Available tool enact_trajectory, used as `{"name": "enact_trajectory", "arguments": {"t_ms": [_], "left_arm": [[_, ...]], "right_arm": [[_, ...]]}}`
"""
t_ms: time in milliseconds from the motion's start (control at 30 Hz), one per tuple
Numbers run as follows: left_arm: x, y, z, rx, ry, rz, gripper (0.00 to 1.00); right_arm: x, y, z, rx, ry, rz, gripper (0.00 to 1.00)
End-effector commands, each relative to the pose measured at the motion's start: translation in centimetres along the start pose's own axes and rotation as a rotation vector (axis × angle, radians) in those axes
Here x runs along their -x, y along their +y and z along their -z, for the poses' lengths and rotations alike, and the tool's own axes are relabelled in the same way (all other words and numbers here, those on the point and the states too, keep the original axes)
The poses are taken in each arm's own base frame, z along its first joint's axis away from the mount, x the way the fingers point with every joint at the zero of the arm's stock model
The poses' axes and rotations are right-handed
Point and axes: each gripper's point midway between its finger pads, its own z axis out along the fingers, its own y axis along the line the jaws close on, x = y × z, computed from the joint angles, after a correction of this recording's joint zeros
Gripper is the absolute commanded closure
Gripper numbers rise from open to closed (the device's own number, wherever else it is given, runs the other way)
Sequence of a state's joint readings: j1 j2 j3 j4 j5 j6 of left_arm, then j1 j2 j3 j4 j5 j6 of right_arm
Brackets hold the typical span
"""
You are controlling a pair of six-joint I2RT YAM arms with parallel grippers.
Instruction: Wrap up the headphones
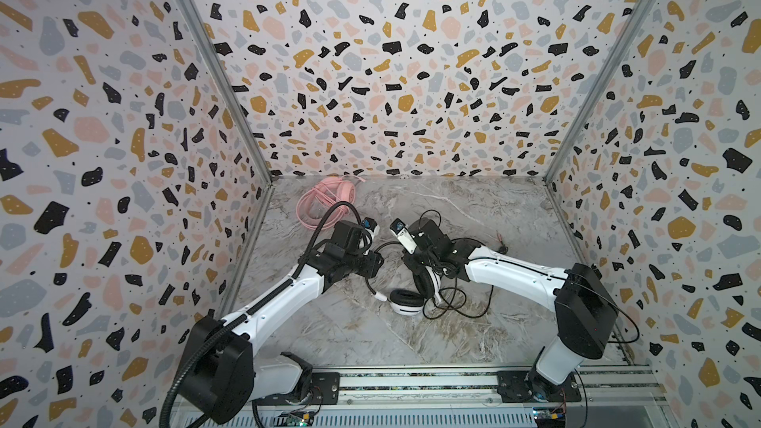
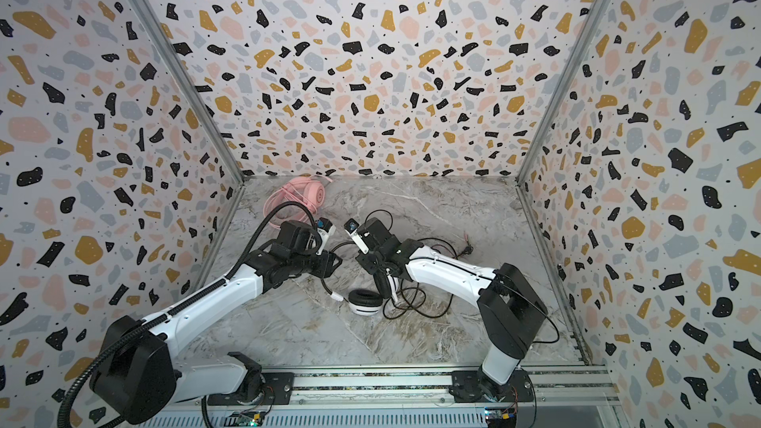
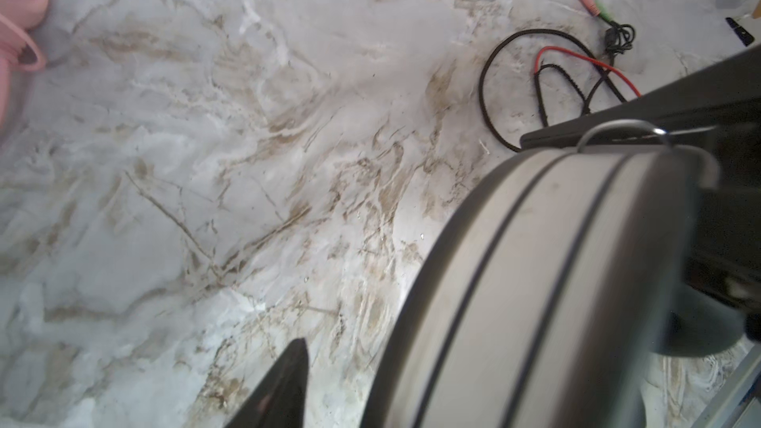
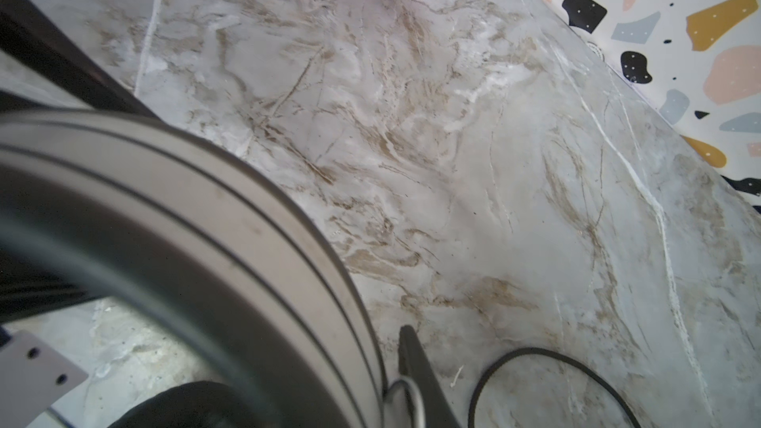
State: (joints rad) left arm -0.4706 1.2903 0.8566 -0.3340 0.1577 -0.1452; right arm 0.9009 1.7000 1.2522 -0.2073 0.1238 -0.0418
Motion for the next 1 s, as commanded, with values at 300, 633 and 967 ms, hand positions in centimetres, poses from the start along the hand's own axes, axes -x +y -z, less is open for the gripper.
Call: {"name": "enact_trajectory", "arguments": {"t_ms": [300,633,967], "left_arm": [[1.8,2.4,1.5,0.15,-0.057,-0.004,0.66],[1.9,2.6,1.8,0.16,-0.063,0.0,0.69],[3.0,3.1,3.4,0.198,-0.132,0.002,0.46]], "right_arm": [[3.2,1.3,0.1,0.027,-0.068,0.026,0.96],[4.2,1.6,0.2,0.071,-0.102,0.0,0.89],[2.8,1.4,-1.6,0.043,-0.036,0.013,0.9]]}}
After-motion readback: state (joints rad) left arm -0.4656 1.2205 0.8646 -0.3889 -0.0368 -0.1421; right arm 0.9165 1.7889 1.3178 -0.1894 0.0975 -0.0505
